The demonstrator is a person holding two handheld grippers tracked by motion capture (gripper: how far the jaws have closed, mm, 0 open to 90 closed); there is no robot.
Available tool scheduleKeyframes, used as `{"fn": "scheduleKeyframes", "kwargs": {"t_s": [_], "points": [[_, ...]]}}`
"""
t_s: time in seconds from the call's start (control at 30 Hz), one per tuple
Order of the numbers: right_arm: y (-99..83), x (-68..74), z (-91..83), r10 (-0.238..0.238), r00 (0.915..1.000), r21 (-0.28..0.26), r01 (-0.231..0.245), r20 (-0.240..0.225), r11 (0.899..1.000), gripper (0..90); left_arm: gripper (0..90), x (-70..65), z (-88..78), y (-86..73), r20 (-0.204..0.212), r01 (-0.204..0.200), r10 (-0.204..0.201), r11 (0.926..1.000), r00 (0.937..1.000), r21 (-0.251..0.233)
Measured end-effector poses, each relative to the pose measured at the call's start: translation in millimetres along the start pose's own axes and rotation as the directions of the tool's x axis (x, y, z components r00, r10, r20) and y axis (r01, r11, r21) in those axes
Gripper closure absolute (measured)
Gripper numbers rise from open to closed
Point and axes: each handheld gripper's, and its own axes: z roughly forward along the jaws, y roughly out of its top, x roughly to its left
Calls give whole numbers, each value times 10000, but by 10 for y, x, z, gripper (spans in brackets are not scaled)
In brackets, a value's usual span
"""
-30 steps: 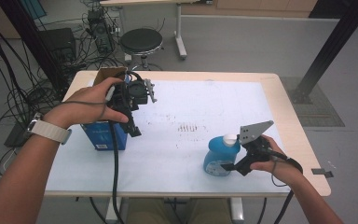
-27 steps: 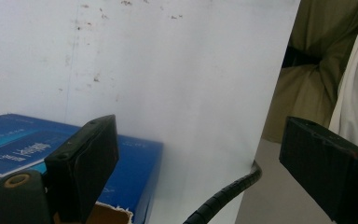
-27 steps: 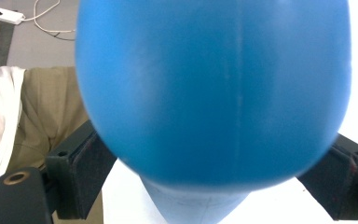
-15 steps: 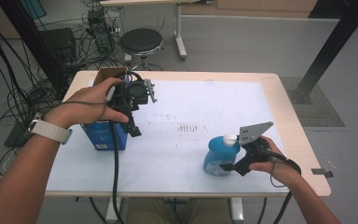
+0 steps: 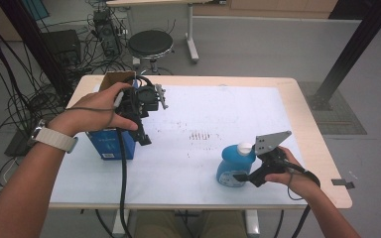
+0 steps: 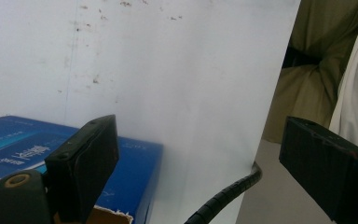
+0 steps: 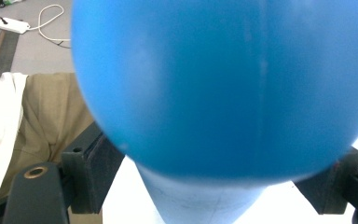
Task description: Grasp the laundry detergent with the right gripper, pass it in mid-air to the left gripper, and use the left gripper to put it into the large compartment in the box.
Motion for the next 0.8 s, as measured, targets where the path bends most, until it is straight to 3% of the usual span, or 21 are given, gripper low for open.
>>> {"fn": "scheduleKeyframes", "kwargs": {"t_s": [0.8], "points": [[-55,13,41,137,9999,-337,-139,-77,9993,207,124,4,24,-13,47,13,-13,10000,10000,-30]]}}
